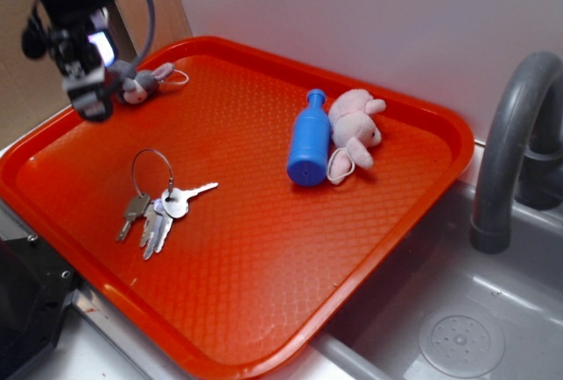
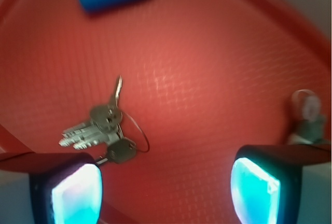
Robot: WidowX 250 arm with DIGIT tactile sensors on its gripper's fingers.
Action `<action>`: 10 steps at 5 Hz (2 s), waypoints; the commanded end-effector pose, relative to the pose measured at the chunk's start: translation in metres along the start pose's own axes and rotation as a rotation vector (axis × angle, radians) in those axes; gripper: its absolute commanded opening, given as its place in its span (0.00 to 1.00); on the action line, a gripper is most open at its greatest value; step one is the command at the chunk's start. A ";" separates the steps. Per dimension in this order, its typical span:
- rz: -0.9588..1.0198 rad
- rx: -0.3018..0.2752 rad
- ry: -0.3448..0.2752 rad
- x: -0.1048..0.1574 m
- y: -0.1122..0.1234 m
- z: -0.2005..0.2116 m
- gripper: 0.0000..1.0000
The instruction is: Grab the silver keys.
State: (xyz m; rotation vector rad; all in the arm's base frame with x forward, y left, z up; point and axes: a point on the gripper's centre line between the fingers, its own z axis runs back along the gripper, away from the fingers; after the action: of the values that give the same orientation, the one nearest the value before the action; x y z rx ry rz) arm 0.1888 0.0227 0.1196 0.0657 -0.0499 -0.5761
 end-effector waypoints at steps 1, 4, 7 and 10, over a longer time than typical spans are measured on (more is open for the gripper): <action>-0.151 -0.063 0.062 0.005 -0.001 -0.054 1.00; -0.252 -0.126 0.053 0.010 -0.027 -0.075 0.00; -0.208 -0.139 0.040 0.012 -0.019 -0.065 0.00; 0.540 -0.076 0.022 0.019 -0.021 0.087 0.00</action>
State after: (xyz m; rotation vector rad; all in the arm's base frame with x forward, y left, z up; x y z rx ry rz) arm 0.1826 -0.0012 0.1885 -0.0210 0.0347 -0.0378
